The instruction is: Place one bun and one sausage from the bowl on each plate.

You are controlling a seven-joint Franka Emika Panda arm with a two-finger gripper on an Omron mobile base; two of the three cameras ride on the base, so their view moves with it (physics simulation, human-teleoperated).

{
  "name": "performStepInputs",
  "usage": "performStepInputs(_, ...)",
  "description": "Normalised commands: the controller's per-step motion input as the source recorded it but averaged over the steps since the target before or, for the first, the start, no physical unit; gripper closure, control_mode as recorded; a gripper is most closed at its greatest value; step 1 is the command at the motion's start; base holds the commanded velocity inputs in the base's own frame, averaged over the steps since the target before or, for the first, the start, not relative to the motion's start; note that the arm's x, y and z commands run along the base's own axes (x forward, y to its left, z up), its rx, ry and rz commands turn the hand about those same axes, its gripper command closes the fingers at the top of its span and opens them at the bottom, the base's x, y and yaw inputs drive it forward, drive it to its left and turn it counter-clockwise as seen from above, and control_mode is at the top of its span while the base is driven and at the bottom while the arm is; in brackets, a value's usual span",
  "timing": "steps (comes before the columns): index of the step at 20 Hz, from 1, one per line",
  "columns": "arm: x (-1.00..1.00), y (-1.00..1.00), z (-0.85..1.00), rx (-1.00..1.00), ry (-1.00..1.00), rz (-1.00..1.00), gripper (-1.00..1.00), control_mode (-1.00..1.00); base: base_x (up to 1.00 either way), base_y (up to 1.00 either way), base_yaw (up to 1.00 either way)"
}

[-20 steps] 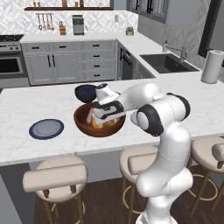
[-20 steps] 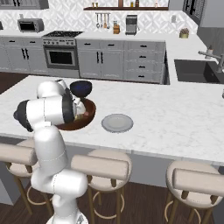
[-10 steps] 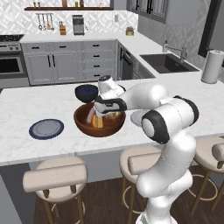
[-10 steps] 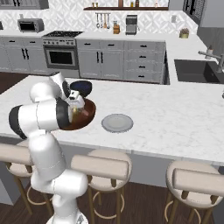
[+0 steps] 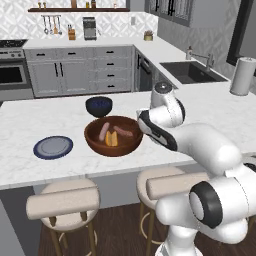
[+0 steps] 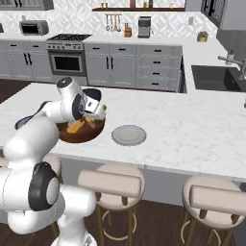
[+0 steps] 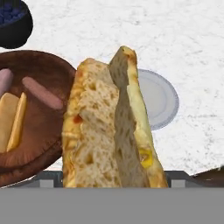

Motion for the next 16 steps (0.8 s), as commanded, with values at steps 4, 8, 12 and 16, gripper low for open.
performStepInputs(4, -0.02, -1.0, 0.02, 0.09, 0.08, -0.39, 1.0, -1.0, 0.0, 0.0, 0.0)
performStepInputs(8, 0.51, -1.0, -0.3, 0.36, 0.36, -0.18, 1.0, -1.0, 0.0, 0.0, 0.0)
performStepInputs(12, 0.42, -0.85, -0.71, 0.31, 0.35, -0.15, 1.0, -1.0, 0.0, 0.0, 0.0)
performStepInputs(16, 0.36, -0.19, -0.49, 0.07, 0.03, -0.02, 1.0, -1.0, 0.0, 0.0, 0.0)
